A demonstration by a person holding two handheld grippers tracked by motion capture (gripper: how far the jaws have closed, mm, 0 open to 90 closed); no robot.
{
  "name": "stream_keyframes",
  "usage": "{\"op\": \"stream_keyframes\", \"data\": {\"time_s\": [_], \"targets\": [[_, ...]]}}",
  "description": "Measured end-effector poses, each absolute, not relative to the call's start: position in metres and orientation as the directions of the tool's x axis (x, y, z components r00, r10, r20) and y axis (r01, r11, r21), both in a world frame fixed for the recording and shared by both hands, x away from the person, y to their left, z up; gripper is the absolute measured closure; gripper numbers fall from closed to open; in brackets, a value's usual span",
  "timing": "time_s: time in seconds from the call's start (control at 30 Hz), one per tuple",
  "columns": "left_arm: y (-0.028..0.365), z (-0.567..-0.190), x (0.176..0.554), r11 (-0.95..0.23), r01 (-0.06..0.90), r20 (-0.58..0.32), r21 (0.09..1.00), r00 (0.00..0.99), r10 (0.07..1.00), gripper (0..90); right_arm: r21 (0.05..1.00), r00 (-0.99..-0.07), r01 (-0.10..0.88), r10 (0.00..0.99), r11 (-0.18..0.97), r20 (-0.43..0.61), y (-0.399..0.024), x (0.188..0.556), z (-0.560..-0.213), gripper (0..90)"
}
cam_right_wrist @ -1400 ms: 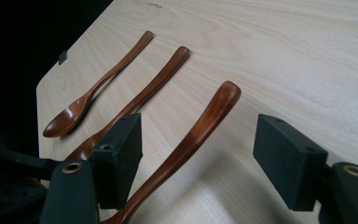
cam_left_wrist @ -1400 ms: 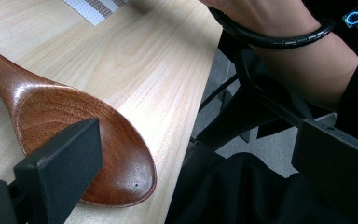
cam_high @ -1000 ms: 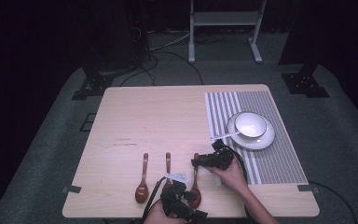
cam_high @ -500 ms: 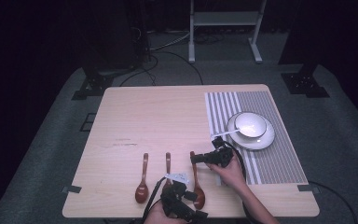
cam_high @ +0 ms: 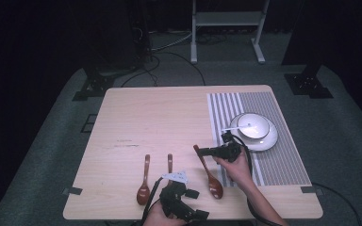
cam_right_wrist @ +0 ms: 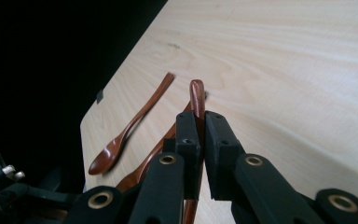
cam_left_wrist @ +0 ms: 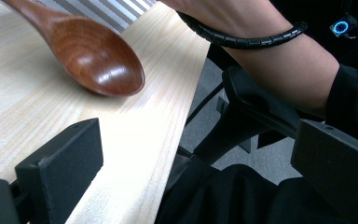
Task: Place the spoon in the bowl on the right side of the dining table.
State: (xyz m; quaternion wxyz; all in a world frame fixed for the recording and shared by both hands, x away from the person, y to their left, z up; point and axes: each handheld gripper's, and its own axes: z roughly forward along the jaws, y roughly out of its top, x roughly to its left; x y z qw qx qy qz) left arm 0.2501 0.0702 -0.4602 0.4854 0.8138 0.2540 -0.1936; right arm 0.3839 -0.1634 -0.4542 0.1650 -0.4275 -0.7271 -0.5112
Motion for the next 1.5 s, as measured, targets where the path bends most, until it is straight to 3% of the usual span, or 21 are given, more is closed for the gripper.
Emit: {"op": "stream_keyframes", "data": {"time_s": [0.7,1.5], "targets": [[0.076,-0.458,0.253,-0.383,0.601,-0.553,0.701,0.798,0.239,0.9,0.651,-0.527,0.758,0.546,-0.043,0.651,-0.199,0.415,-0.415,84.5],[0.081,-0.457,0.255,-0.369,0.604,-0.553,0.707,0.797,0.245,0.9,0.65,-0.474,0.753,0.599,-0.104,0.645,-0.218,0.438,-0.403,84.5]]}}
